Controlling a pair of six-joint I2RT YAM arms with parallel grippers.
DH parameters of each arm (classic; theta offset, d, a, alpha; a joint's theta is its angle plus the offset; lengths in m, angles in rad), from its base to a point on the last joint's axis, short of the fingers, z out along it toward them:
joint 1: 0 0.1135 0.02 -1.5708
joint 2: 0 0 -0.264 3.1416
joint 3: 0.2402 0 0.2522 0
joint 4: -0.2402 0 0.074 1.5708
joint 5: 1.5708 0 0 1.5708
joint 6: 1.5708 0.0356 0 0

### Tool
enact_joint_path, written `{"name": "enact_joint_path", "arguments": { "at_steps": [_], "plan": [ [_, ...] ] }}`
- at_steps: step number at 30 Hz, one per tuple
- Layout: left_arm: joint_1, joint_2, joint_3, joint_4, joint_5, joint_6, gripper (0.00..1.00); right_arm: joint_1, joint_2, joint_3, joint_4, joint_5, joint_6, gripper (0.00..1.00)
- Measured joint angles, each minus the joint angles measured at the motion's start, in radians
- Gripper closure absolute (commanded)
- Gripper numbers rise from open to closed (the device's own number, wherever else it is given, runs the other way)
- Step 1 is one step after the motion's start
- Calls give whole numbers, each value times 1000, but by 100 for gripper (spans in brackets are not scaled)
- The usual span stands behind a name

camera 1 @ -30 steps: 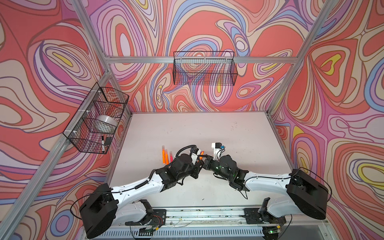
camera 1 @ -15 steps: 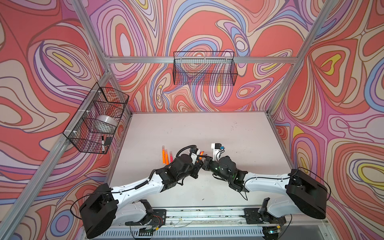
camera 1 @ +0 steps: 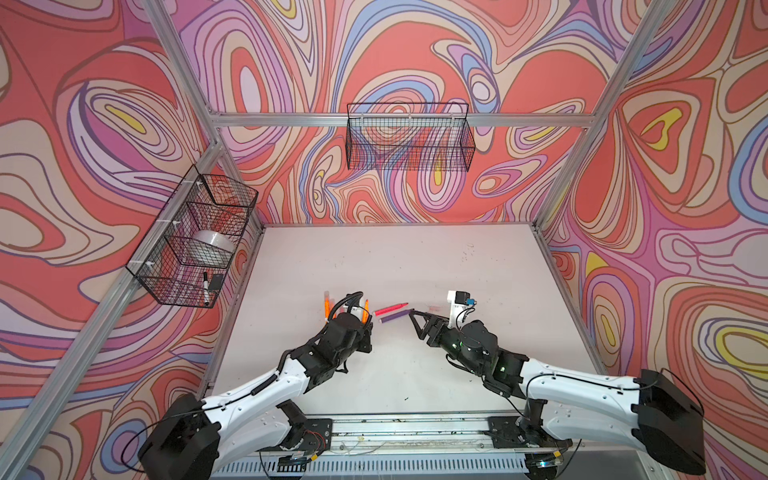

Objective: Insert the pens into the pen caps
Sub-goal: 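Move the right gripper over the translucent pink caps while the left holds the marker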

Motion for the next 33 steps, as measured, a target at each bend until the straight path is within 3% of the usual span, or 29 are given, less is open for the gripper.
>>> {"name": "enact_joint_path", "arguments": {
  "at_steps": [5, 10, 17, 21, 25, 33],
  "plan": [
    [3, -200, -7, -92, -22, 34, 100, -5, -61, 11, -180, 139, -36, 18],
    [3, -357, -25, -142, -50, 72, 100, -69, 55, 117, -338, 178, -79, 23],
    [3, -346, -26, -222, -83, 112, 100, -246, 324, 239, -402, 72, -120, 35],
    [3, -332, -15, -254, -81, 131, 100, -263, 450, 293, -460, 42, -145, 39],
    [3, -289, -2, -283, -95, 140, 100, -262, 474, 305, -488, 31, -154, 39],
    [3, -235, -8, -251, 3, 177, 100, -262, 514, 338, -518, 27, -170, 52]
  ]
}}
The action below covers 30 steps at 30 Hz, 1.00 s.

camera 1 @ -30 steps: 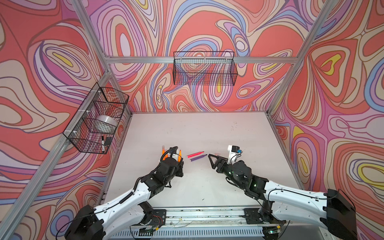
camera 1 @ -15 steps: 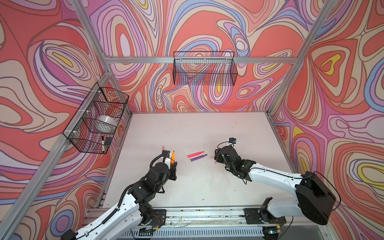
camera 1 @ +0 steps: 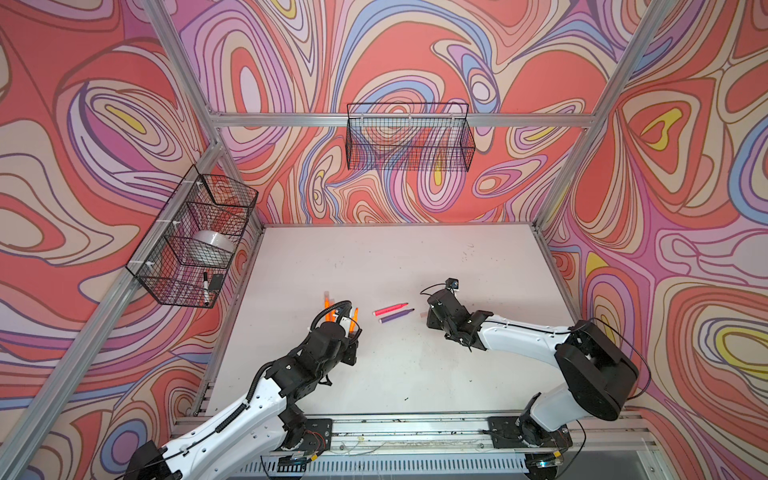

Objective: Insert the pens into the pen caps
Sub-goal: 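Move the right gripper over the translucent pink caps while the left holds the marker, then lower the right gripper and grasp one translucent pink cap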

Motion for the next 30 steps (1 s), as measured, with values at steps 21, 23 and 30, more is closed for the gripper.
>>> {"name": "enact_joint_path", "arguments": {
  "at_steps": [21, 23, 30],
  "plan": [
    [-10, 17, -17, 31, 46, 8, 100, 0, 132, 65, -54, -15, -16, 65],
    [-10, 16, -17, 31, 46, 8, 100, 0, 141, 70, -56, -16, -18, 67],
    [-10, 16, -17, 31, 46, 8, 100, 0, 152, 71, -56, -22, -16, 72]
  ]
}}
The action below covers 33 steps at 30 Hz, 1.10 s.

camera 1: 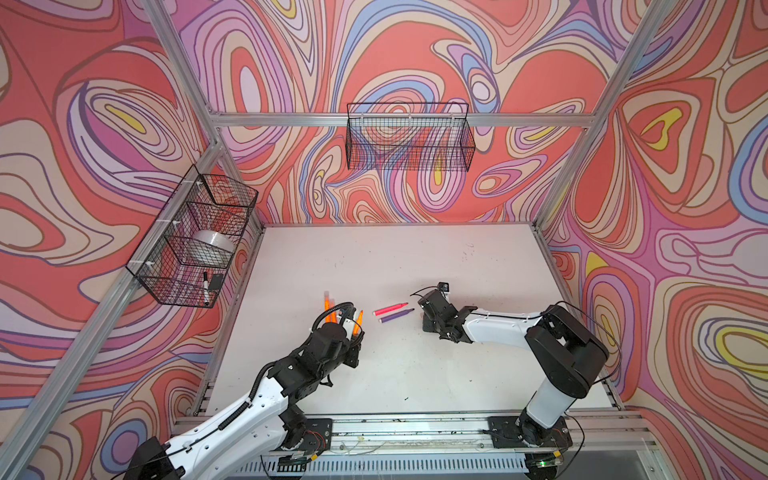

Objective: Insert the pens into the pen caps
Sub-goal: 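Lower the right gripper and grasp one translucent pink cap, then lift the cap with the right gripper and carry it toward the orange marker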

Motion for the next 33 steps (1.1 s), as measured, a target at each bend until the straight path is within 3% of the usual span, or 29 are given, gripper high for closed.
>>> {"name": "enact_joint_path", "arguments": {
  "at_steps": [11, 15, 23, 28, 33],
  "plan": [
    [-3, 0, 0, 0, 0, 0, 100, 0, 12, 2, 1, 8, 1, 75],
    [-5, 0, 0, 0, 0, 0, 100, 0, 16, 3, 4, 12, 2, 86],
    [-6, 0, 0, 0, -1, 0, 100, 0, 9, -6, 18, 11, 10, 97],
    [-32, -27, -3, 9, -3, 0, 100, 0, -83, -80, 16, 12, 21, 100],
    [-39, -107, -105, 165, 40, -54, 100, 0, -280, -160, 55, 9, 23, 100]
  ]
}}
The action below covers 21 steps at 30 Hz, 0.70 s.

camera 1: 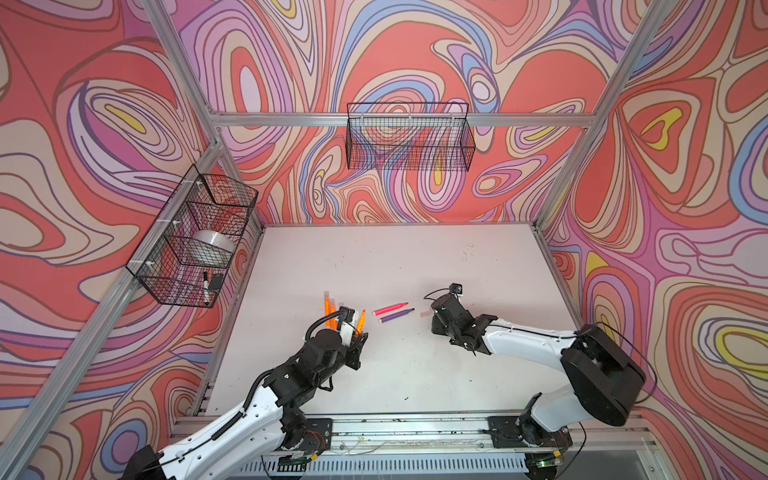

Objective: Insert the pens into the pen caps
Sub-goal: 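Lift the cap with the right gripper and carry it toward the orange marker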

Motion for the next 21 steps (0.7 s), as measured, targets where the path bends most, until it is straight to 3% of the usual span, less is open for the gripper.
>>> {"name": "enact_joint_path", "arguments": {
  "at_steps": [4, 7, 14, 21],
  "plan": [
    [-7, -3, -59, 110, 85, -69, 100, 0, -175, -74, 90, -45, -5, 100],
    [-66, 21, -76, 214, 116, -99, 100, 0, -278, -117, 150, -99, -15, 100],
    [-331, 234, -23, 330, 6, -97, 100, 0, -440, -204, 323, -235, -27, 100],
    [-394, 388, -1, 447, -18, -95, 100, 0, -449, -250, 456, -296, -10, 100]
  ]
}}
